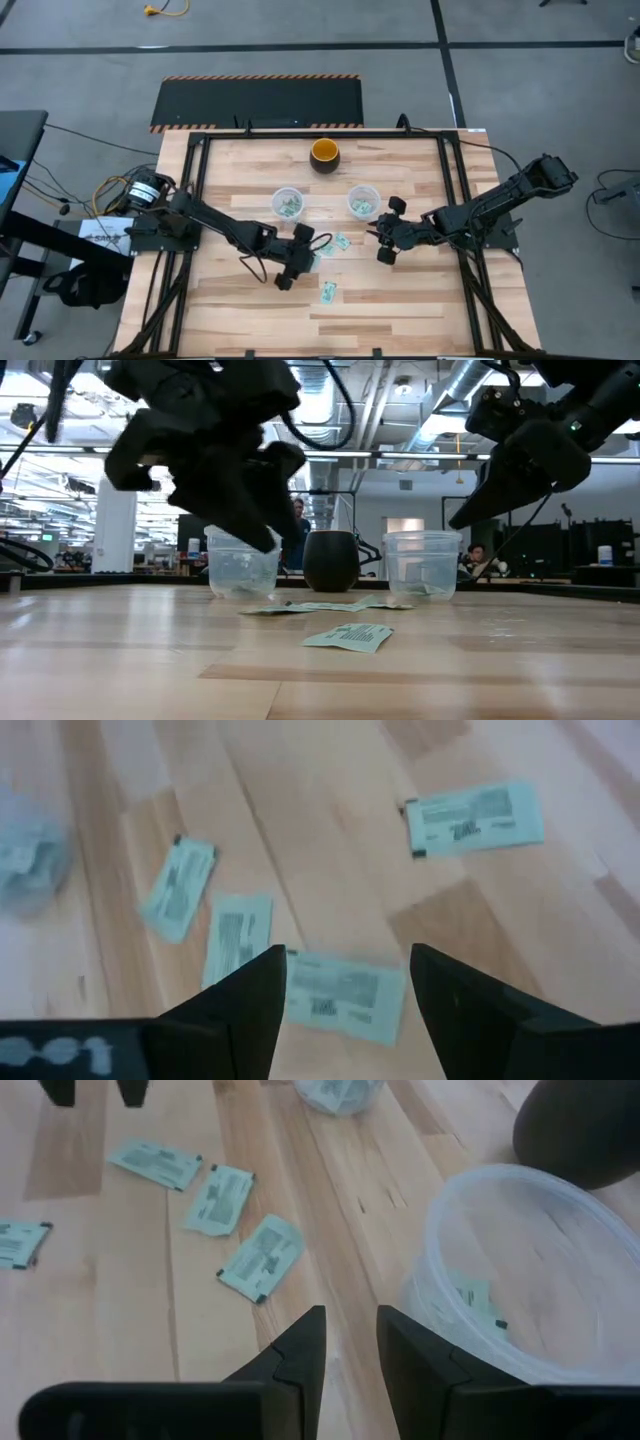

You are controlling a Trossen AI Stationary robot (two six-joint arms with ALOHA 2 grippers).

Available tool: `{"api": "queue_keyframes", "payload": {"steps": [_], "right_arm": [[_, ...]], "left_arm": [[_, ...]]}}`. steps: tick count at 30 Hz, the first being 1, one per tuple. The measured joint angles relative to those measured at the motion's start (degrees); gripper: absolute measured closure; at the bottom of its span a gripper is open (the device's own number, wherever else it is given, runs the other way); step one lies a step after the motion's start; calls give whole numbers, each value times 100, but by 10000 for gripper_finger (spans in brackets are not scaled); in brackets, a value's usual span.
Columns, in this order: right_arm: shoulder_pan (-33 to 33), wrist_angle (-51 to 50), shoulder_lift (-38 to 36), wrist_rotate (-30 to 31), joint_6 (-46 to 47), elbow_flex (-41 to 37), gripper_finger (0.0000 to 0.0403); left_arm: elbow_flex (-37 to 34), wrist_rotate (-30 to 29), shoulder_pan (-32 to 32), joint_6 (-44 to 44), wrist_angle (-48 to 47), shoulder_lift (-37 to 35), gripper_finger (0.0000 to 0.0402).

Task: Pick and place Stevia / Truvia into bins
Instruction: Put the stevia packet into the left transparent container

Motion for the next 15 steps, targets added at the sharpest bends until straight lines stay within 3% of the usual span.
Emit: {"api": "queue_keyframes", "payload": {"steps": [2, 15], "right_arm": [[-1, 28, 0, 0, 1, 1, 316], [10, -242, 0, 0, -49, 1, 316]], "left_arm": [[96, 67, 27, -4, -369, 35, 196], [546, 713, 221, 30, -612, 564, 196]]}}
